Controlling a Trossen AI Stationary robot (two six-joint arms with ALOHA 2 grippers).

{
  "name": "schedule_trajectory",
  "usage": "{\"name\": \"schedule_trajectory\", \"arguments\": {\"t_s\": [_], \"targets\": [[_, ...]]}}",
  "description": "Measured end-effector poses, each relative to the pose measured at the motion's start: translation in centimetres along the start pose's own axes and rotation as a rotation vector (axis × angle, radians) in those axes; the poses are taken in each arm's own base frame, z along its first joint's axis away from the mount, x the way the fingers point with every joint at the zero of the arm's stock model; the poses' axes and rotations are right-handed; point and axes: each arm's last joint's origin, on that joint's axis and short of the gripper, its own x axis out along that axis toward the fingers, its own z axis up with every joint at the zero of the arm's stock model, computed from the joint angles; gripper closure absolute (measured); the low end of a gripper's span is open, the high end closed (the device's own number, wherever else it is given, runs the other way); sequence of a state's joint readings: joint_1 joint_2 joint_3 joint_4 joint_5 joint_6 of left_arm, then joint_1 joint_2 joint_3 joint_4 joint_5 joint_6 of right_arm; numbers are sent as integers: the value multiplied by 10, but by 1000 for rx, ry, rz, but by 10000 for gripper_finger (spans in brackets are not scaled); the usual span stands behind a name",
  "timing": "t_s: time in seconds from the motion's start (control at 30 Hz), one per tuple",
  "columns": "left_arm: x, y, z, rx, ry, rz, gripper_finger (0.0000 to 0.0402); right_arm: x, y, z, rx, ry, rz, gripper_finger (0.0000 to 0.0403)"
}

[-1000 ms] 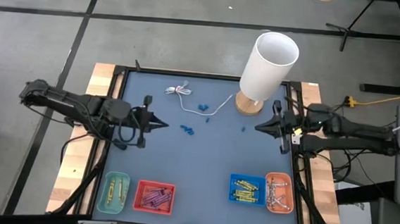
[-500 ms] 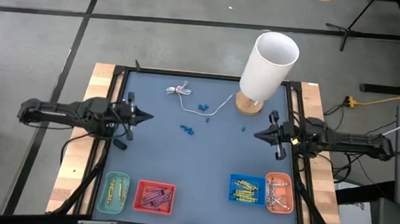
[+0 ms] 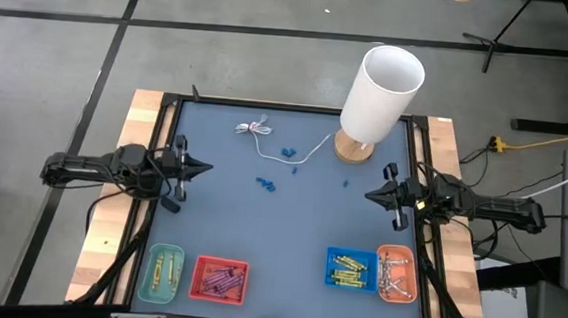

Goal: Sort crayons
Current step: Return to Home Position

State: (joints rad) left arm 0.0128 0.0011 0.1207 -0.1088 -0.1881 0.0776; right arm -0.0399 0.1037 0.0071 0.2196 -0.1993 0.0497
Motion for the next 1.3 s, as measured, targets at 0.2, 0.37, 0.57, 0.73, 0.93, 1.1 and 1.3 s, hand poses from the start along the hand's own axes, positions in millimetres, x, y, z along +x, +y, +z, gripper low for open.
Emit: {"name": "schedule_trajectory", "arguments": {"t_s": [0.2,0.37,0.57,0.73,0.93,1.1,1.3], "targets": [[6,-2,-16,-22,-21,2,401,-3,1,6,-39,-62,-3,398],[8,-4,-23,-20,-41,-18,401,-3,0,4,-56,-41,-16,398],[8,-4,-24,-6,-31,-23,401,-3,0,1,-50,-12,-16,398],[8,-4,-24,-1,-29,-22,401,-3,0,-5,-38,50,-18,398],[8,-4,-24,-1,-28,-21,401,-4,-3,-14,-28,139,-103,398],[8,-4,-24,-2,-28,-21,401,-4,-5,-15,-37,154,-185,398],[8,-4,-24,-1,-28,-21,401,-4,-5,-15,-38,155,-192,398]]}}
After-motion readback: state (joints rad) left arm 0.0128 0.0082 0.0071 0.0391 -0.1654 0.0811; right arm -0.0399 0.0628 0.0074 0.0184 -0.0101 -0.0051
